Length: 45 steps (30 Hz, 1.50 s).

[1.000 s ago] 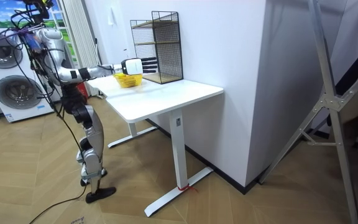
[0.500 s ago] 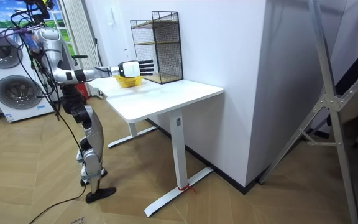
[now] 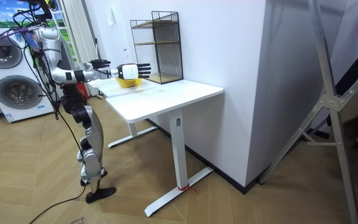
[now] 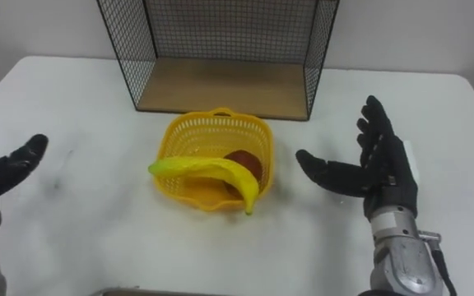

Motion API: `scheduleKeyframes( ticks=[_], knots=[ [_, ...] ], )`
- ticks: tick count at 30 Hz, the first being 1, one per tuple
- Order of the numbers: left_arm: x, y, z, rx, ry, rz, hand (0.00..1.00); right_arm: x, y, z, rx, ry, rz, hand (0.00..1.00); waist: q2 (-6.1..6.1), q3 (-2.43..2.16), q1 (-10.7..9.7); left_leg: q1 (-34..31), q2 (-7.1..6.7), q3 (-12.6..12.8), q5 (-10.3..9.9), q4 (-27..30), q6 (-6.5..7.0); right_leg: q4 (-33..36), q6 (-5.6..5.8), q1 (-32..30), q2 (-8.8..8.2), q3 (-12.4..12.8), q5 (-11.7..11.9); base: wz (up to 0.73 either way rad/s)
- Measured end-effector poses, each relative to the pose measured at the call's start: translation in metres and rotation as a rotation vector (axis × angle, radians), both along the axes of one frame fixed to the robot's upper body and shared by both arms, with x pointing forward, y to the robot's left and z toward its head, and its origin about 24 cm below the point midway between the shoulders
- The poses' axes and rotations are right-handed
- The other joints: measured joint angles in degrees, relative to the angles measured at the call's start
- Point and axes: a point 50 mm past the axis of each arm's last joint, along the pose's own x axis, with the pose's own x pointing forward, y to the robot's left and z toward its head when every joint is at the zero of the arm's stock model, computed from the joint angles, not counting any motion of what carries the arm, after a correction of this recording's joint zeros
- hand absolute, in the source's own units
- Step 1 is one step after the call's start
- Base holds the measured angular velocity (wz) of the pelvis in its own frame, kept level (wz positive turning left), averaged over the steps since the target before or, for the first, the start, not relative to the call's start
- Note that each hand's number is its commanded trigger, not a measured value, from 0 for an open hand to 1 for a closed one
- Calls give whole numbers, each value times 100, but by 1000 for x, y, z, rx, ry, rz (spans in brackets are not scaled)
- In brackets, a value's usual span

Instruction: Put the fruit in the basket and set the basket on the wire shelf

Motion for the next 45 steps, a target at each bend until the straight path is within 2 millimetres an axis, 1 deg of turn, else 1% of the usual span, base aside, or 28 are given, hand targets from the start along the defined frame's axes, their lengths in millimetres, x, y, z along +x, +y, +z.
scheduleKeyframes(
  ticks=[4,7,10,12,17,20,21,25,29,33,40,45],
  knots=[
    [3,-15,-6,-18,12,-116,0,0,6,-2,62,-9,8,0,-2,1,-74,1,8,28,0,-21,0,2,-3,-20,7,19,3,-1],
    [4,-17,-5,-13,2,-159,0,1,14,-5,110,-11,42,0,6,4,-108,14,28,93,0,-27,0,0,-13,-30,29,111,9,-9],
    [4,-20,-8,-10,6,-189,0,1,16,-9,136,-9,57,0,29,12,-112,29,33,135,0,-27,0,1,-17,-28,35,137,18,-8],
    [5,-24,-10,-19,11,-219,0,1,17,-12,191,-3,63,0,45,17,-129,10,32,147,0,-28,0,5,-16,-47,33,135,20,0],
    [5,-32,-12,-39,4,-254,0,2,24,-13,258,-16,100,0,46,17,-156,25,38,156,0,-28,0,5,-21,-42,41,138,28,0],
    [4,-33,-18,-50,25,-261,0,2,26,-15,273,-11,122,0,46,17,-154,64,46,166,0,-29,0,5,-22,-11,44,152,31,-2],
    [4,-33,-22,-55,42,-260,0,3,26,-18,298,-3,121,0,44,17,-149,70,84,188,0,-35,0,5,-26,-16,50,158,35,-5],
    [3,-33,-25,-73,54,-257,0,3,30,-20,435,-16,122,0,56,22,-117,37,113,248,0,-65,0,5,-40,-77,71,206,66,-8],
    [3,-35,-25,-72,54,-266,0,2,33,-20,502,-31,150,0,57,18,-126,22,118,258,0,-98,0,3,-37,-86,77,201,76,0],
    [4,-41,-27,-86,51,-308,0,1,43,-26,621,-25,182,0,52,13,-121,22,111,270,1,-81,-1,-2,-38,-79,72,210,77,0],
    [4,-52,-28,-261,4,-342,0,1,50,-28,660,-26,224,0,65,3,-117,63,113,291,1,-71,-1,0,-37,-73,61,204,77,0],
    [5,-58,-29,-296,-5,-369,0,1,54,-28,693,-28,243,0,74,-12,-139,31,116,294,1,-63,-1,18,-37,-109,64,199,78,0]
  ],
)
